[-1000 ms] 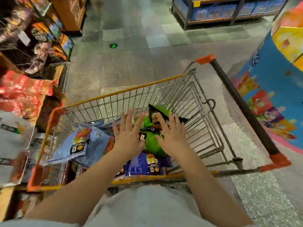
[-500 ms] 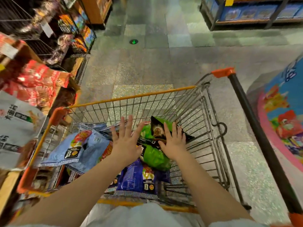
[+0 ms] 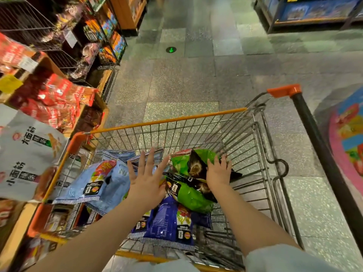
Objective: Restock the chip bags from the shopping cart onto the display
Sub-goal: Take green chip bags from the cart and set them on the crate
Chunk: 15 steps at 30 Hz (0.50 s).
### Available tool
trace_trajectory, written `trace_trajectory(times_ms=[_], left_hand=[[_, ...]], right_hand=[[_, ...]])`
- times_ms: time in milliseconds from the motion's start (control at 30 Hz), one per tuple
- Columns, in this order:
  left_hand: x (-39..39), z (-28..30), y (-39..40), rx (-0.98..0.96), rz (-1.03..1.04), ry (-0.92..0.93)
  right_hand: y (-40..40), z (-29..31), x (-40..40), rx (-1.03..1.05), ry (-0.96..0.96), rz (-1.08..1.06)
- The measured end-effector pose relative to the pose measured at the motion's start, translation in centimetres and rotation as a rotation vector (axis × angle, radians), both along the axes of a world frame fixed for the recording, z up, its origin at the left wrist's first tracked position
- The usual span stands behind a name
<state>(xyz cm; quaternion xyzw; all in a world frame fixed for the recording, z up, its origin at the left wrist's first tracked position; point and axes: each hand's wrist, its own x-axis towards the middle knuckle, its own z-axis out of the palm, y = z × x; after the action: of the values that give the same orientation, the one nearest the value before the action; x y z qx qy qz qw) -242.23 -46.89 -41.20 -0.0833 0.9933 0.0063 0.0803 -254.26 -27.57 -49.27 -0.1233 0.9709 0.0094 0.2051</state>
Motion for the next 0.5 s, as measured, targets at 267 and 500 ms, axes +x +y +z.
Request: trace_trajectory(times_ms=[267,500], left_hand=[[1.0,-0.9,-1.2,-0.014,-0.045,0.026],[2.0,-0.4,-2.2,0.010,-0.041,-0.043]], right_hand=[[-0.6,-1.1,0.1,-0.375,0.204,-0.204],[-0.9,5.7,3.4,-0.573,0.670,-0.151]])
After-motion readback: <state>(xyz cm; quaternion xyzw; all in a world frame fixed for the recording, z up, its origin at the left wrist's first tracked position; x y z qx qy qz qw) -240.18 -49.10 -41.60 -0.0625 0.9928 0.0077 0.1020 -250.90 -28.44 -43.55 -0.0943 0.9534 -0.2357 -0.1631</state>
